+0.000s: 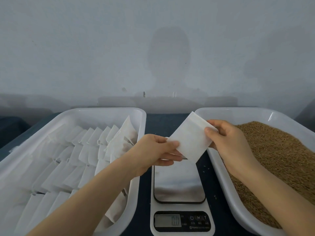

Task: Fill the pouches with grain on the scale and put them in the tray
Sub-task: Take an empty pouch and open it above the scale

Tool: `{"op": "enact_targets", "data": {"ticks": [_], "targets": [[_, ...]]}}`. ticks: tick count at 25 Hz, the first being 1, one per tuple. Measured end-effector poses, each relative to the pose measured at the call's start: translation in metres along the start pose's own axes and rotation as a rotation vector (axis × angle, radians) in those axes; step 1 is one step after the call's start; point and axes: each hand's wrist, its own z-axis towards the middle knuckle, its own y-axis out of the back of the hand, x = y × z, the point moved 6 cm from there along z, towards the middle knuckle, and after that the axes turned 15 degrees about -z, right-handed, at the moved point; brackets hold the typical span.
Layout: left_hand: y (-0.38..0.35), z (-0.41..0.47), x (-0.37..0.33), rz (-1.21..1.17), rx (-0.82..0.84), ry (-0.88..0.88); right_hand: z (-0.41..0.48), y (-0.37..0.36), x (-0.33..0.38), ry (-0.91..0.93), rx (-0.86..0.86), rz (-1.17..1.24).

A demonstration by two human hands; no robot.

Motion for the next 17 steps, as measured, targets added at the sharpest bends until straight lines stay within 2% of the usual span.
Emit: {"op": "enact_targets", "data": {"ticks": [2,5,6,7,11,17], "targets": [[0.006,-0.001,-0.002,0.094,-0.115,-0.049,-0.001,-0.001,0.000,0.012,0.014,-0.018],[0.017,-0.002,-0.007,0.298,-0.375,-0.169,-0.005,-0.003,0.006,0.088,0.017,-0.092],[0.016,-0.003,-0.009,0.367,-0.405,-0.201,-0.008,-0.004,0.009,0.117,0.019,-0.118],[0.012,-0.003,-0.010,0.391,-0.373,-0.215,-0.011,-0.006,0.012,0.146,0.017,-0.158],[-0.013,-0.005,-0.008,0.248,-0.113,-0.195,-0.024,-0.017,0.026,0.296,0.014,-0.297],[-0.009,-0.005,-0.013,0.212,-0.204,-0.256,-0.029,-0.029,0.031,0.328,0.129,-0.299]]}}
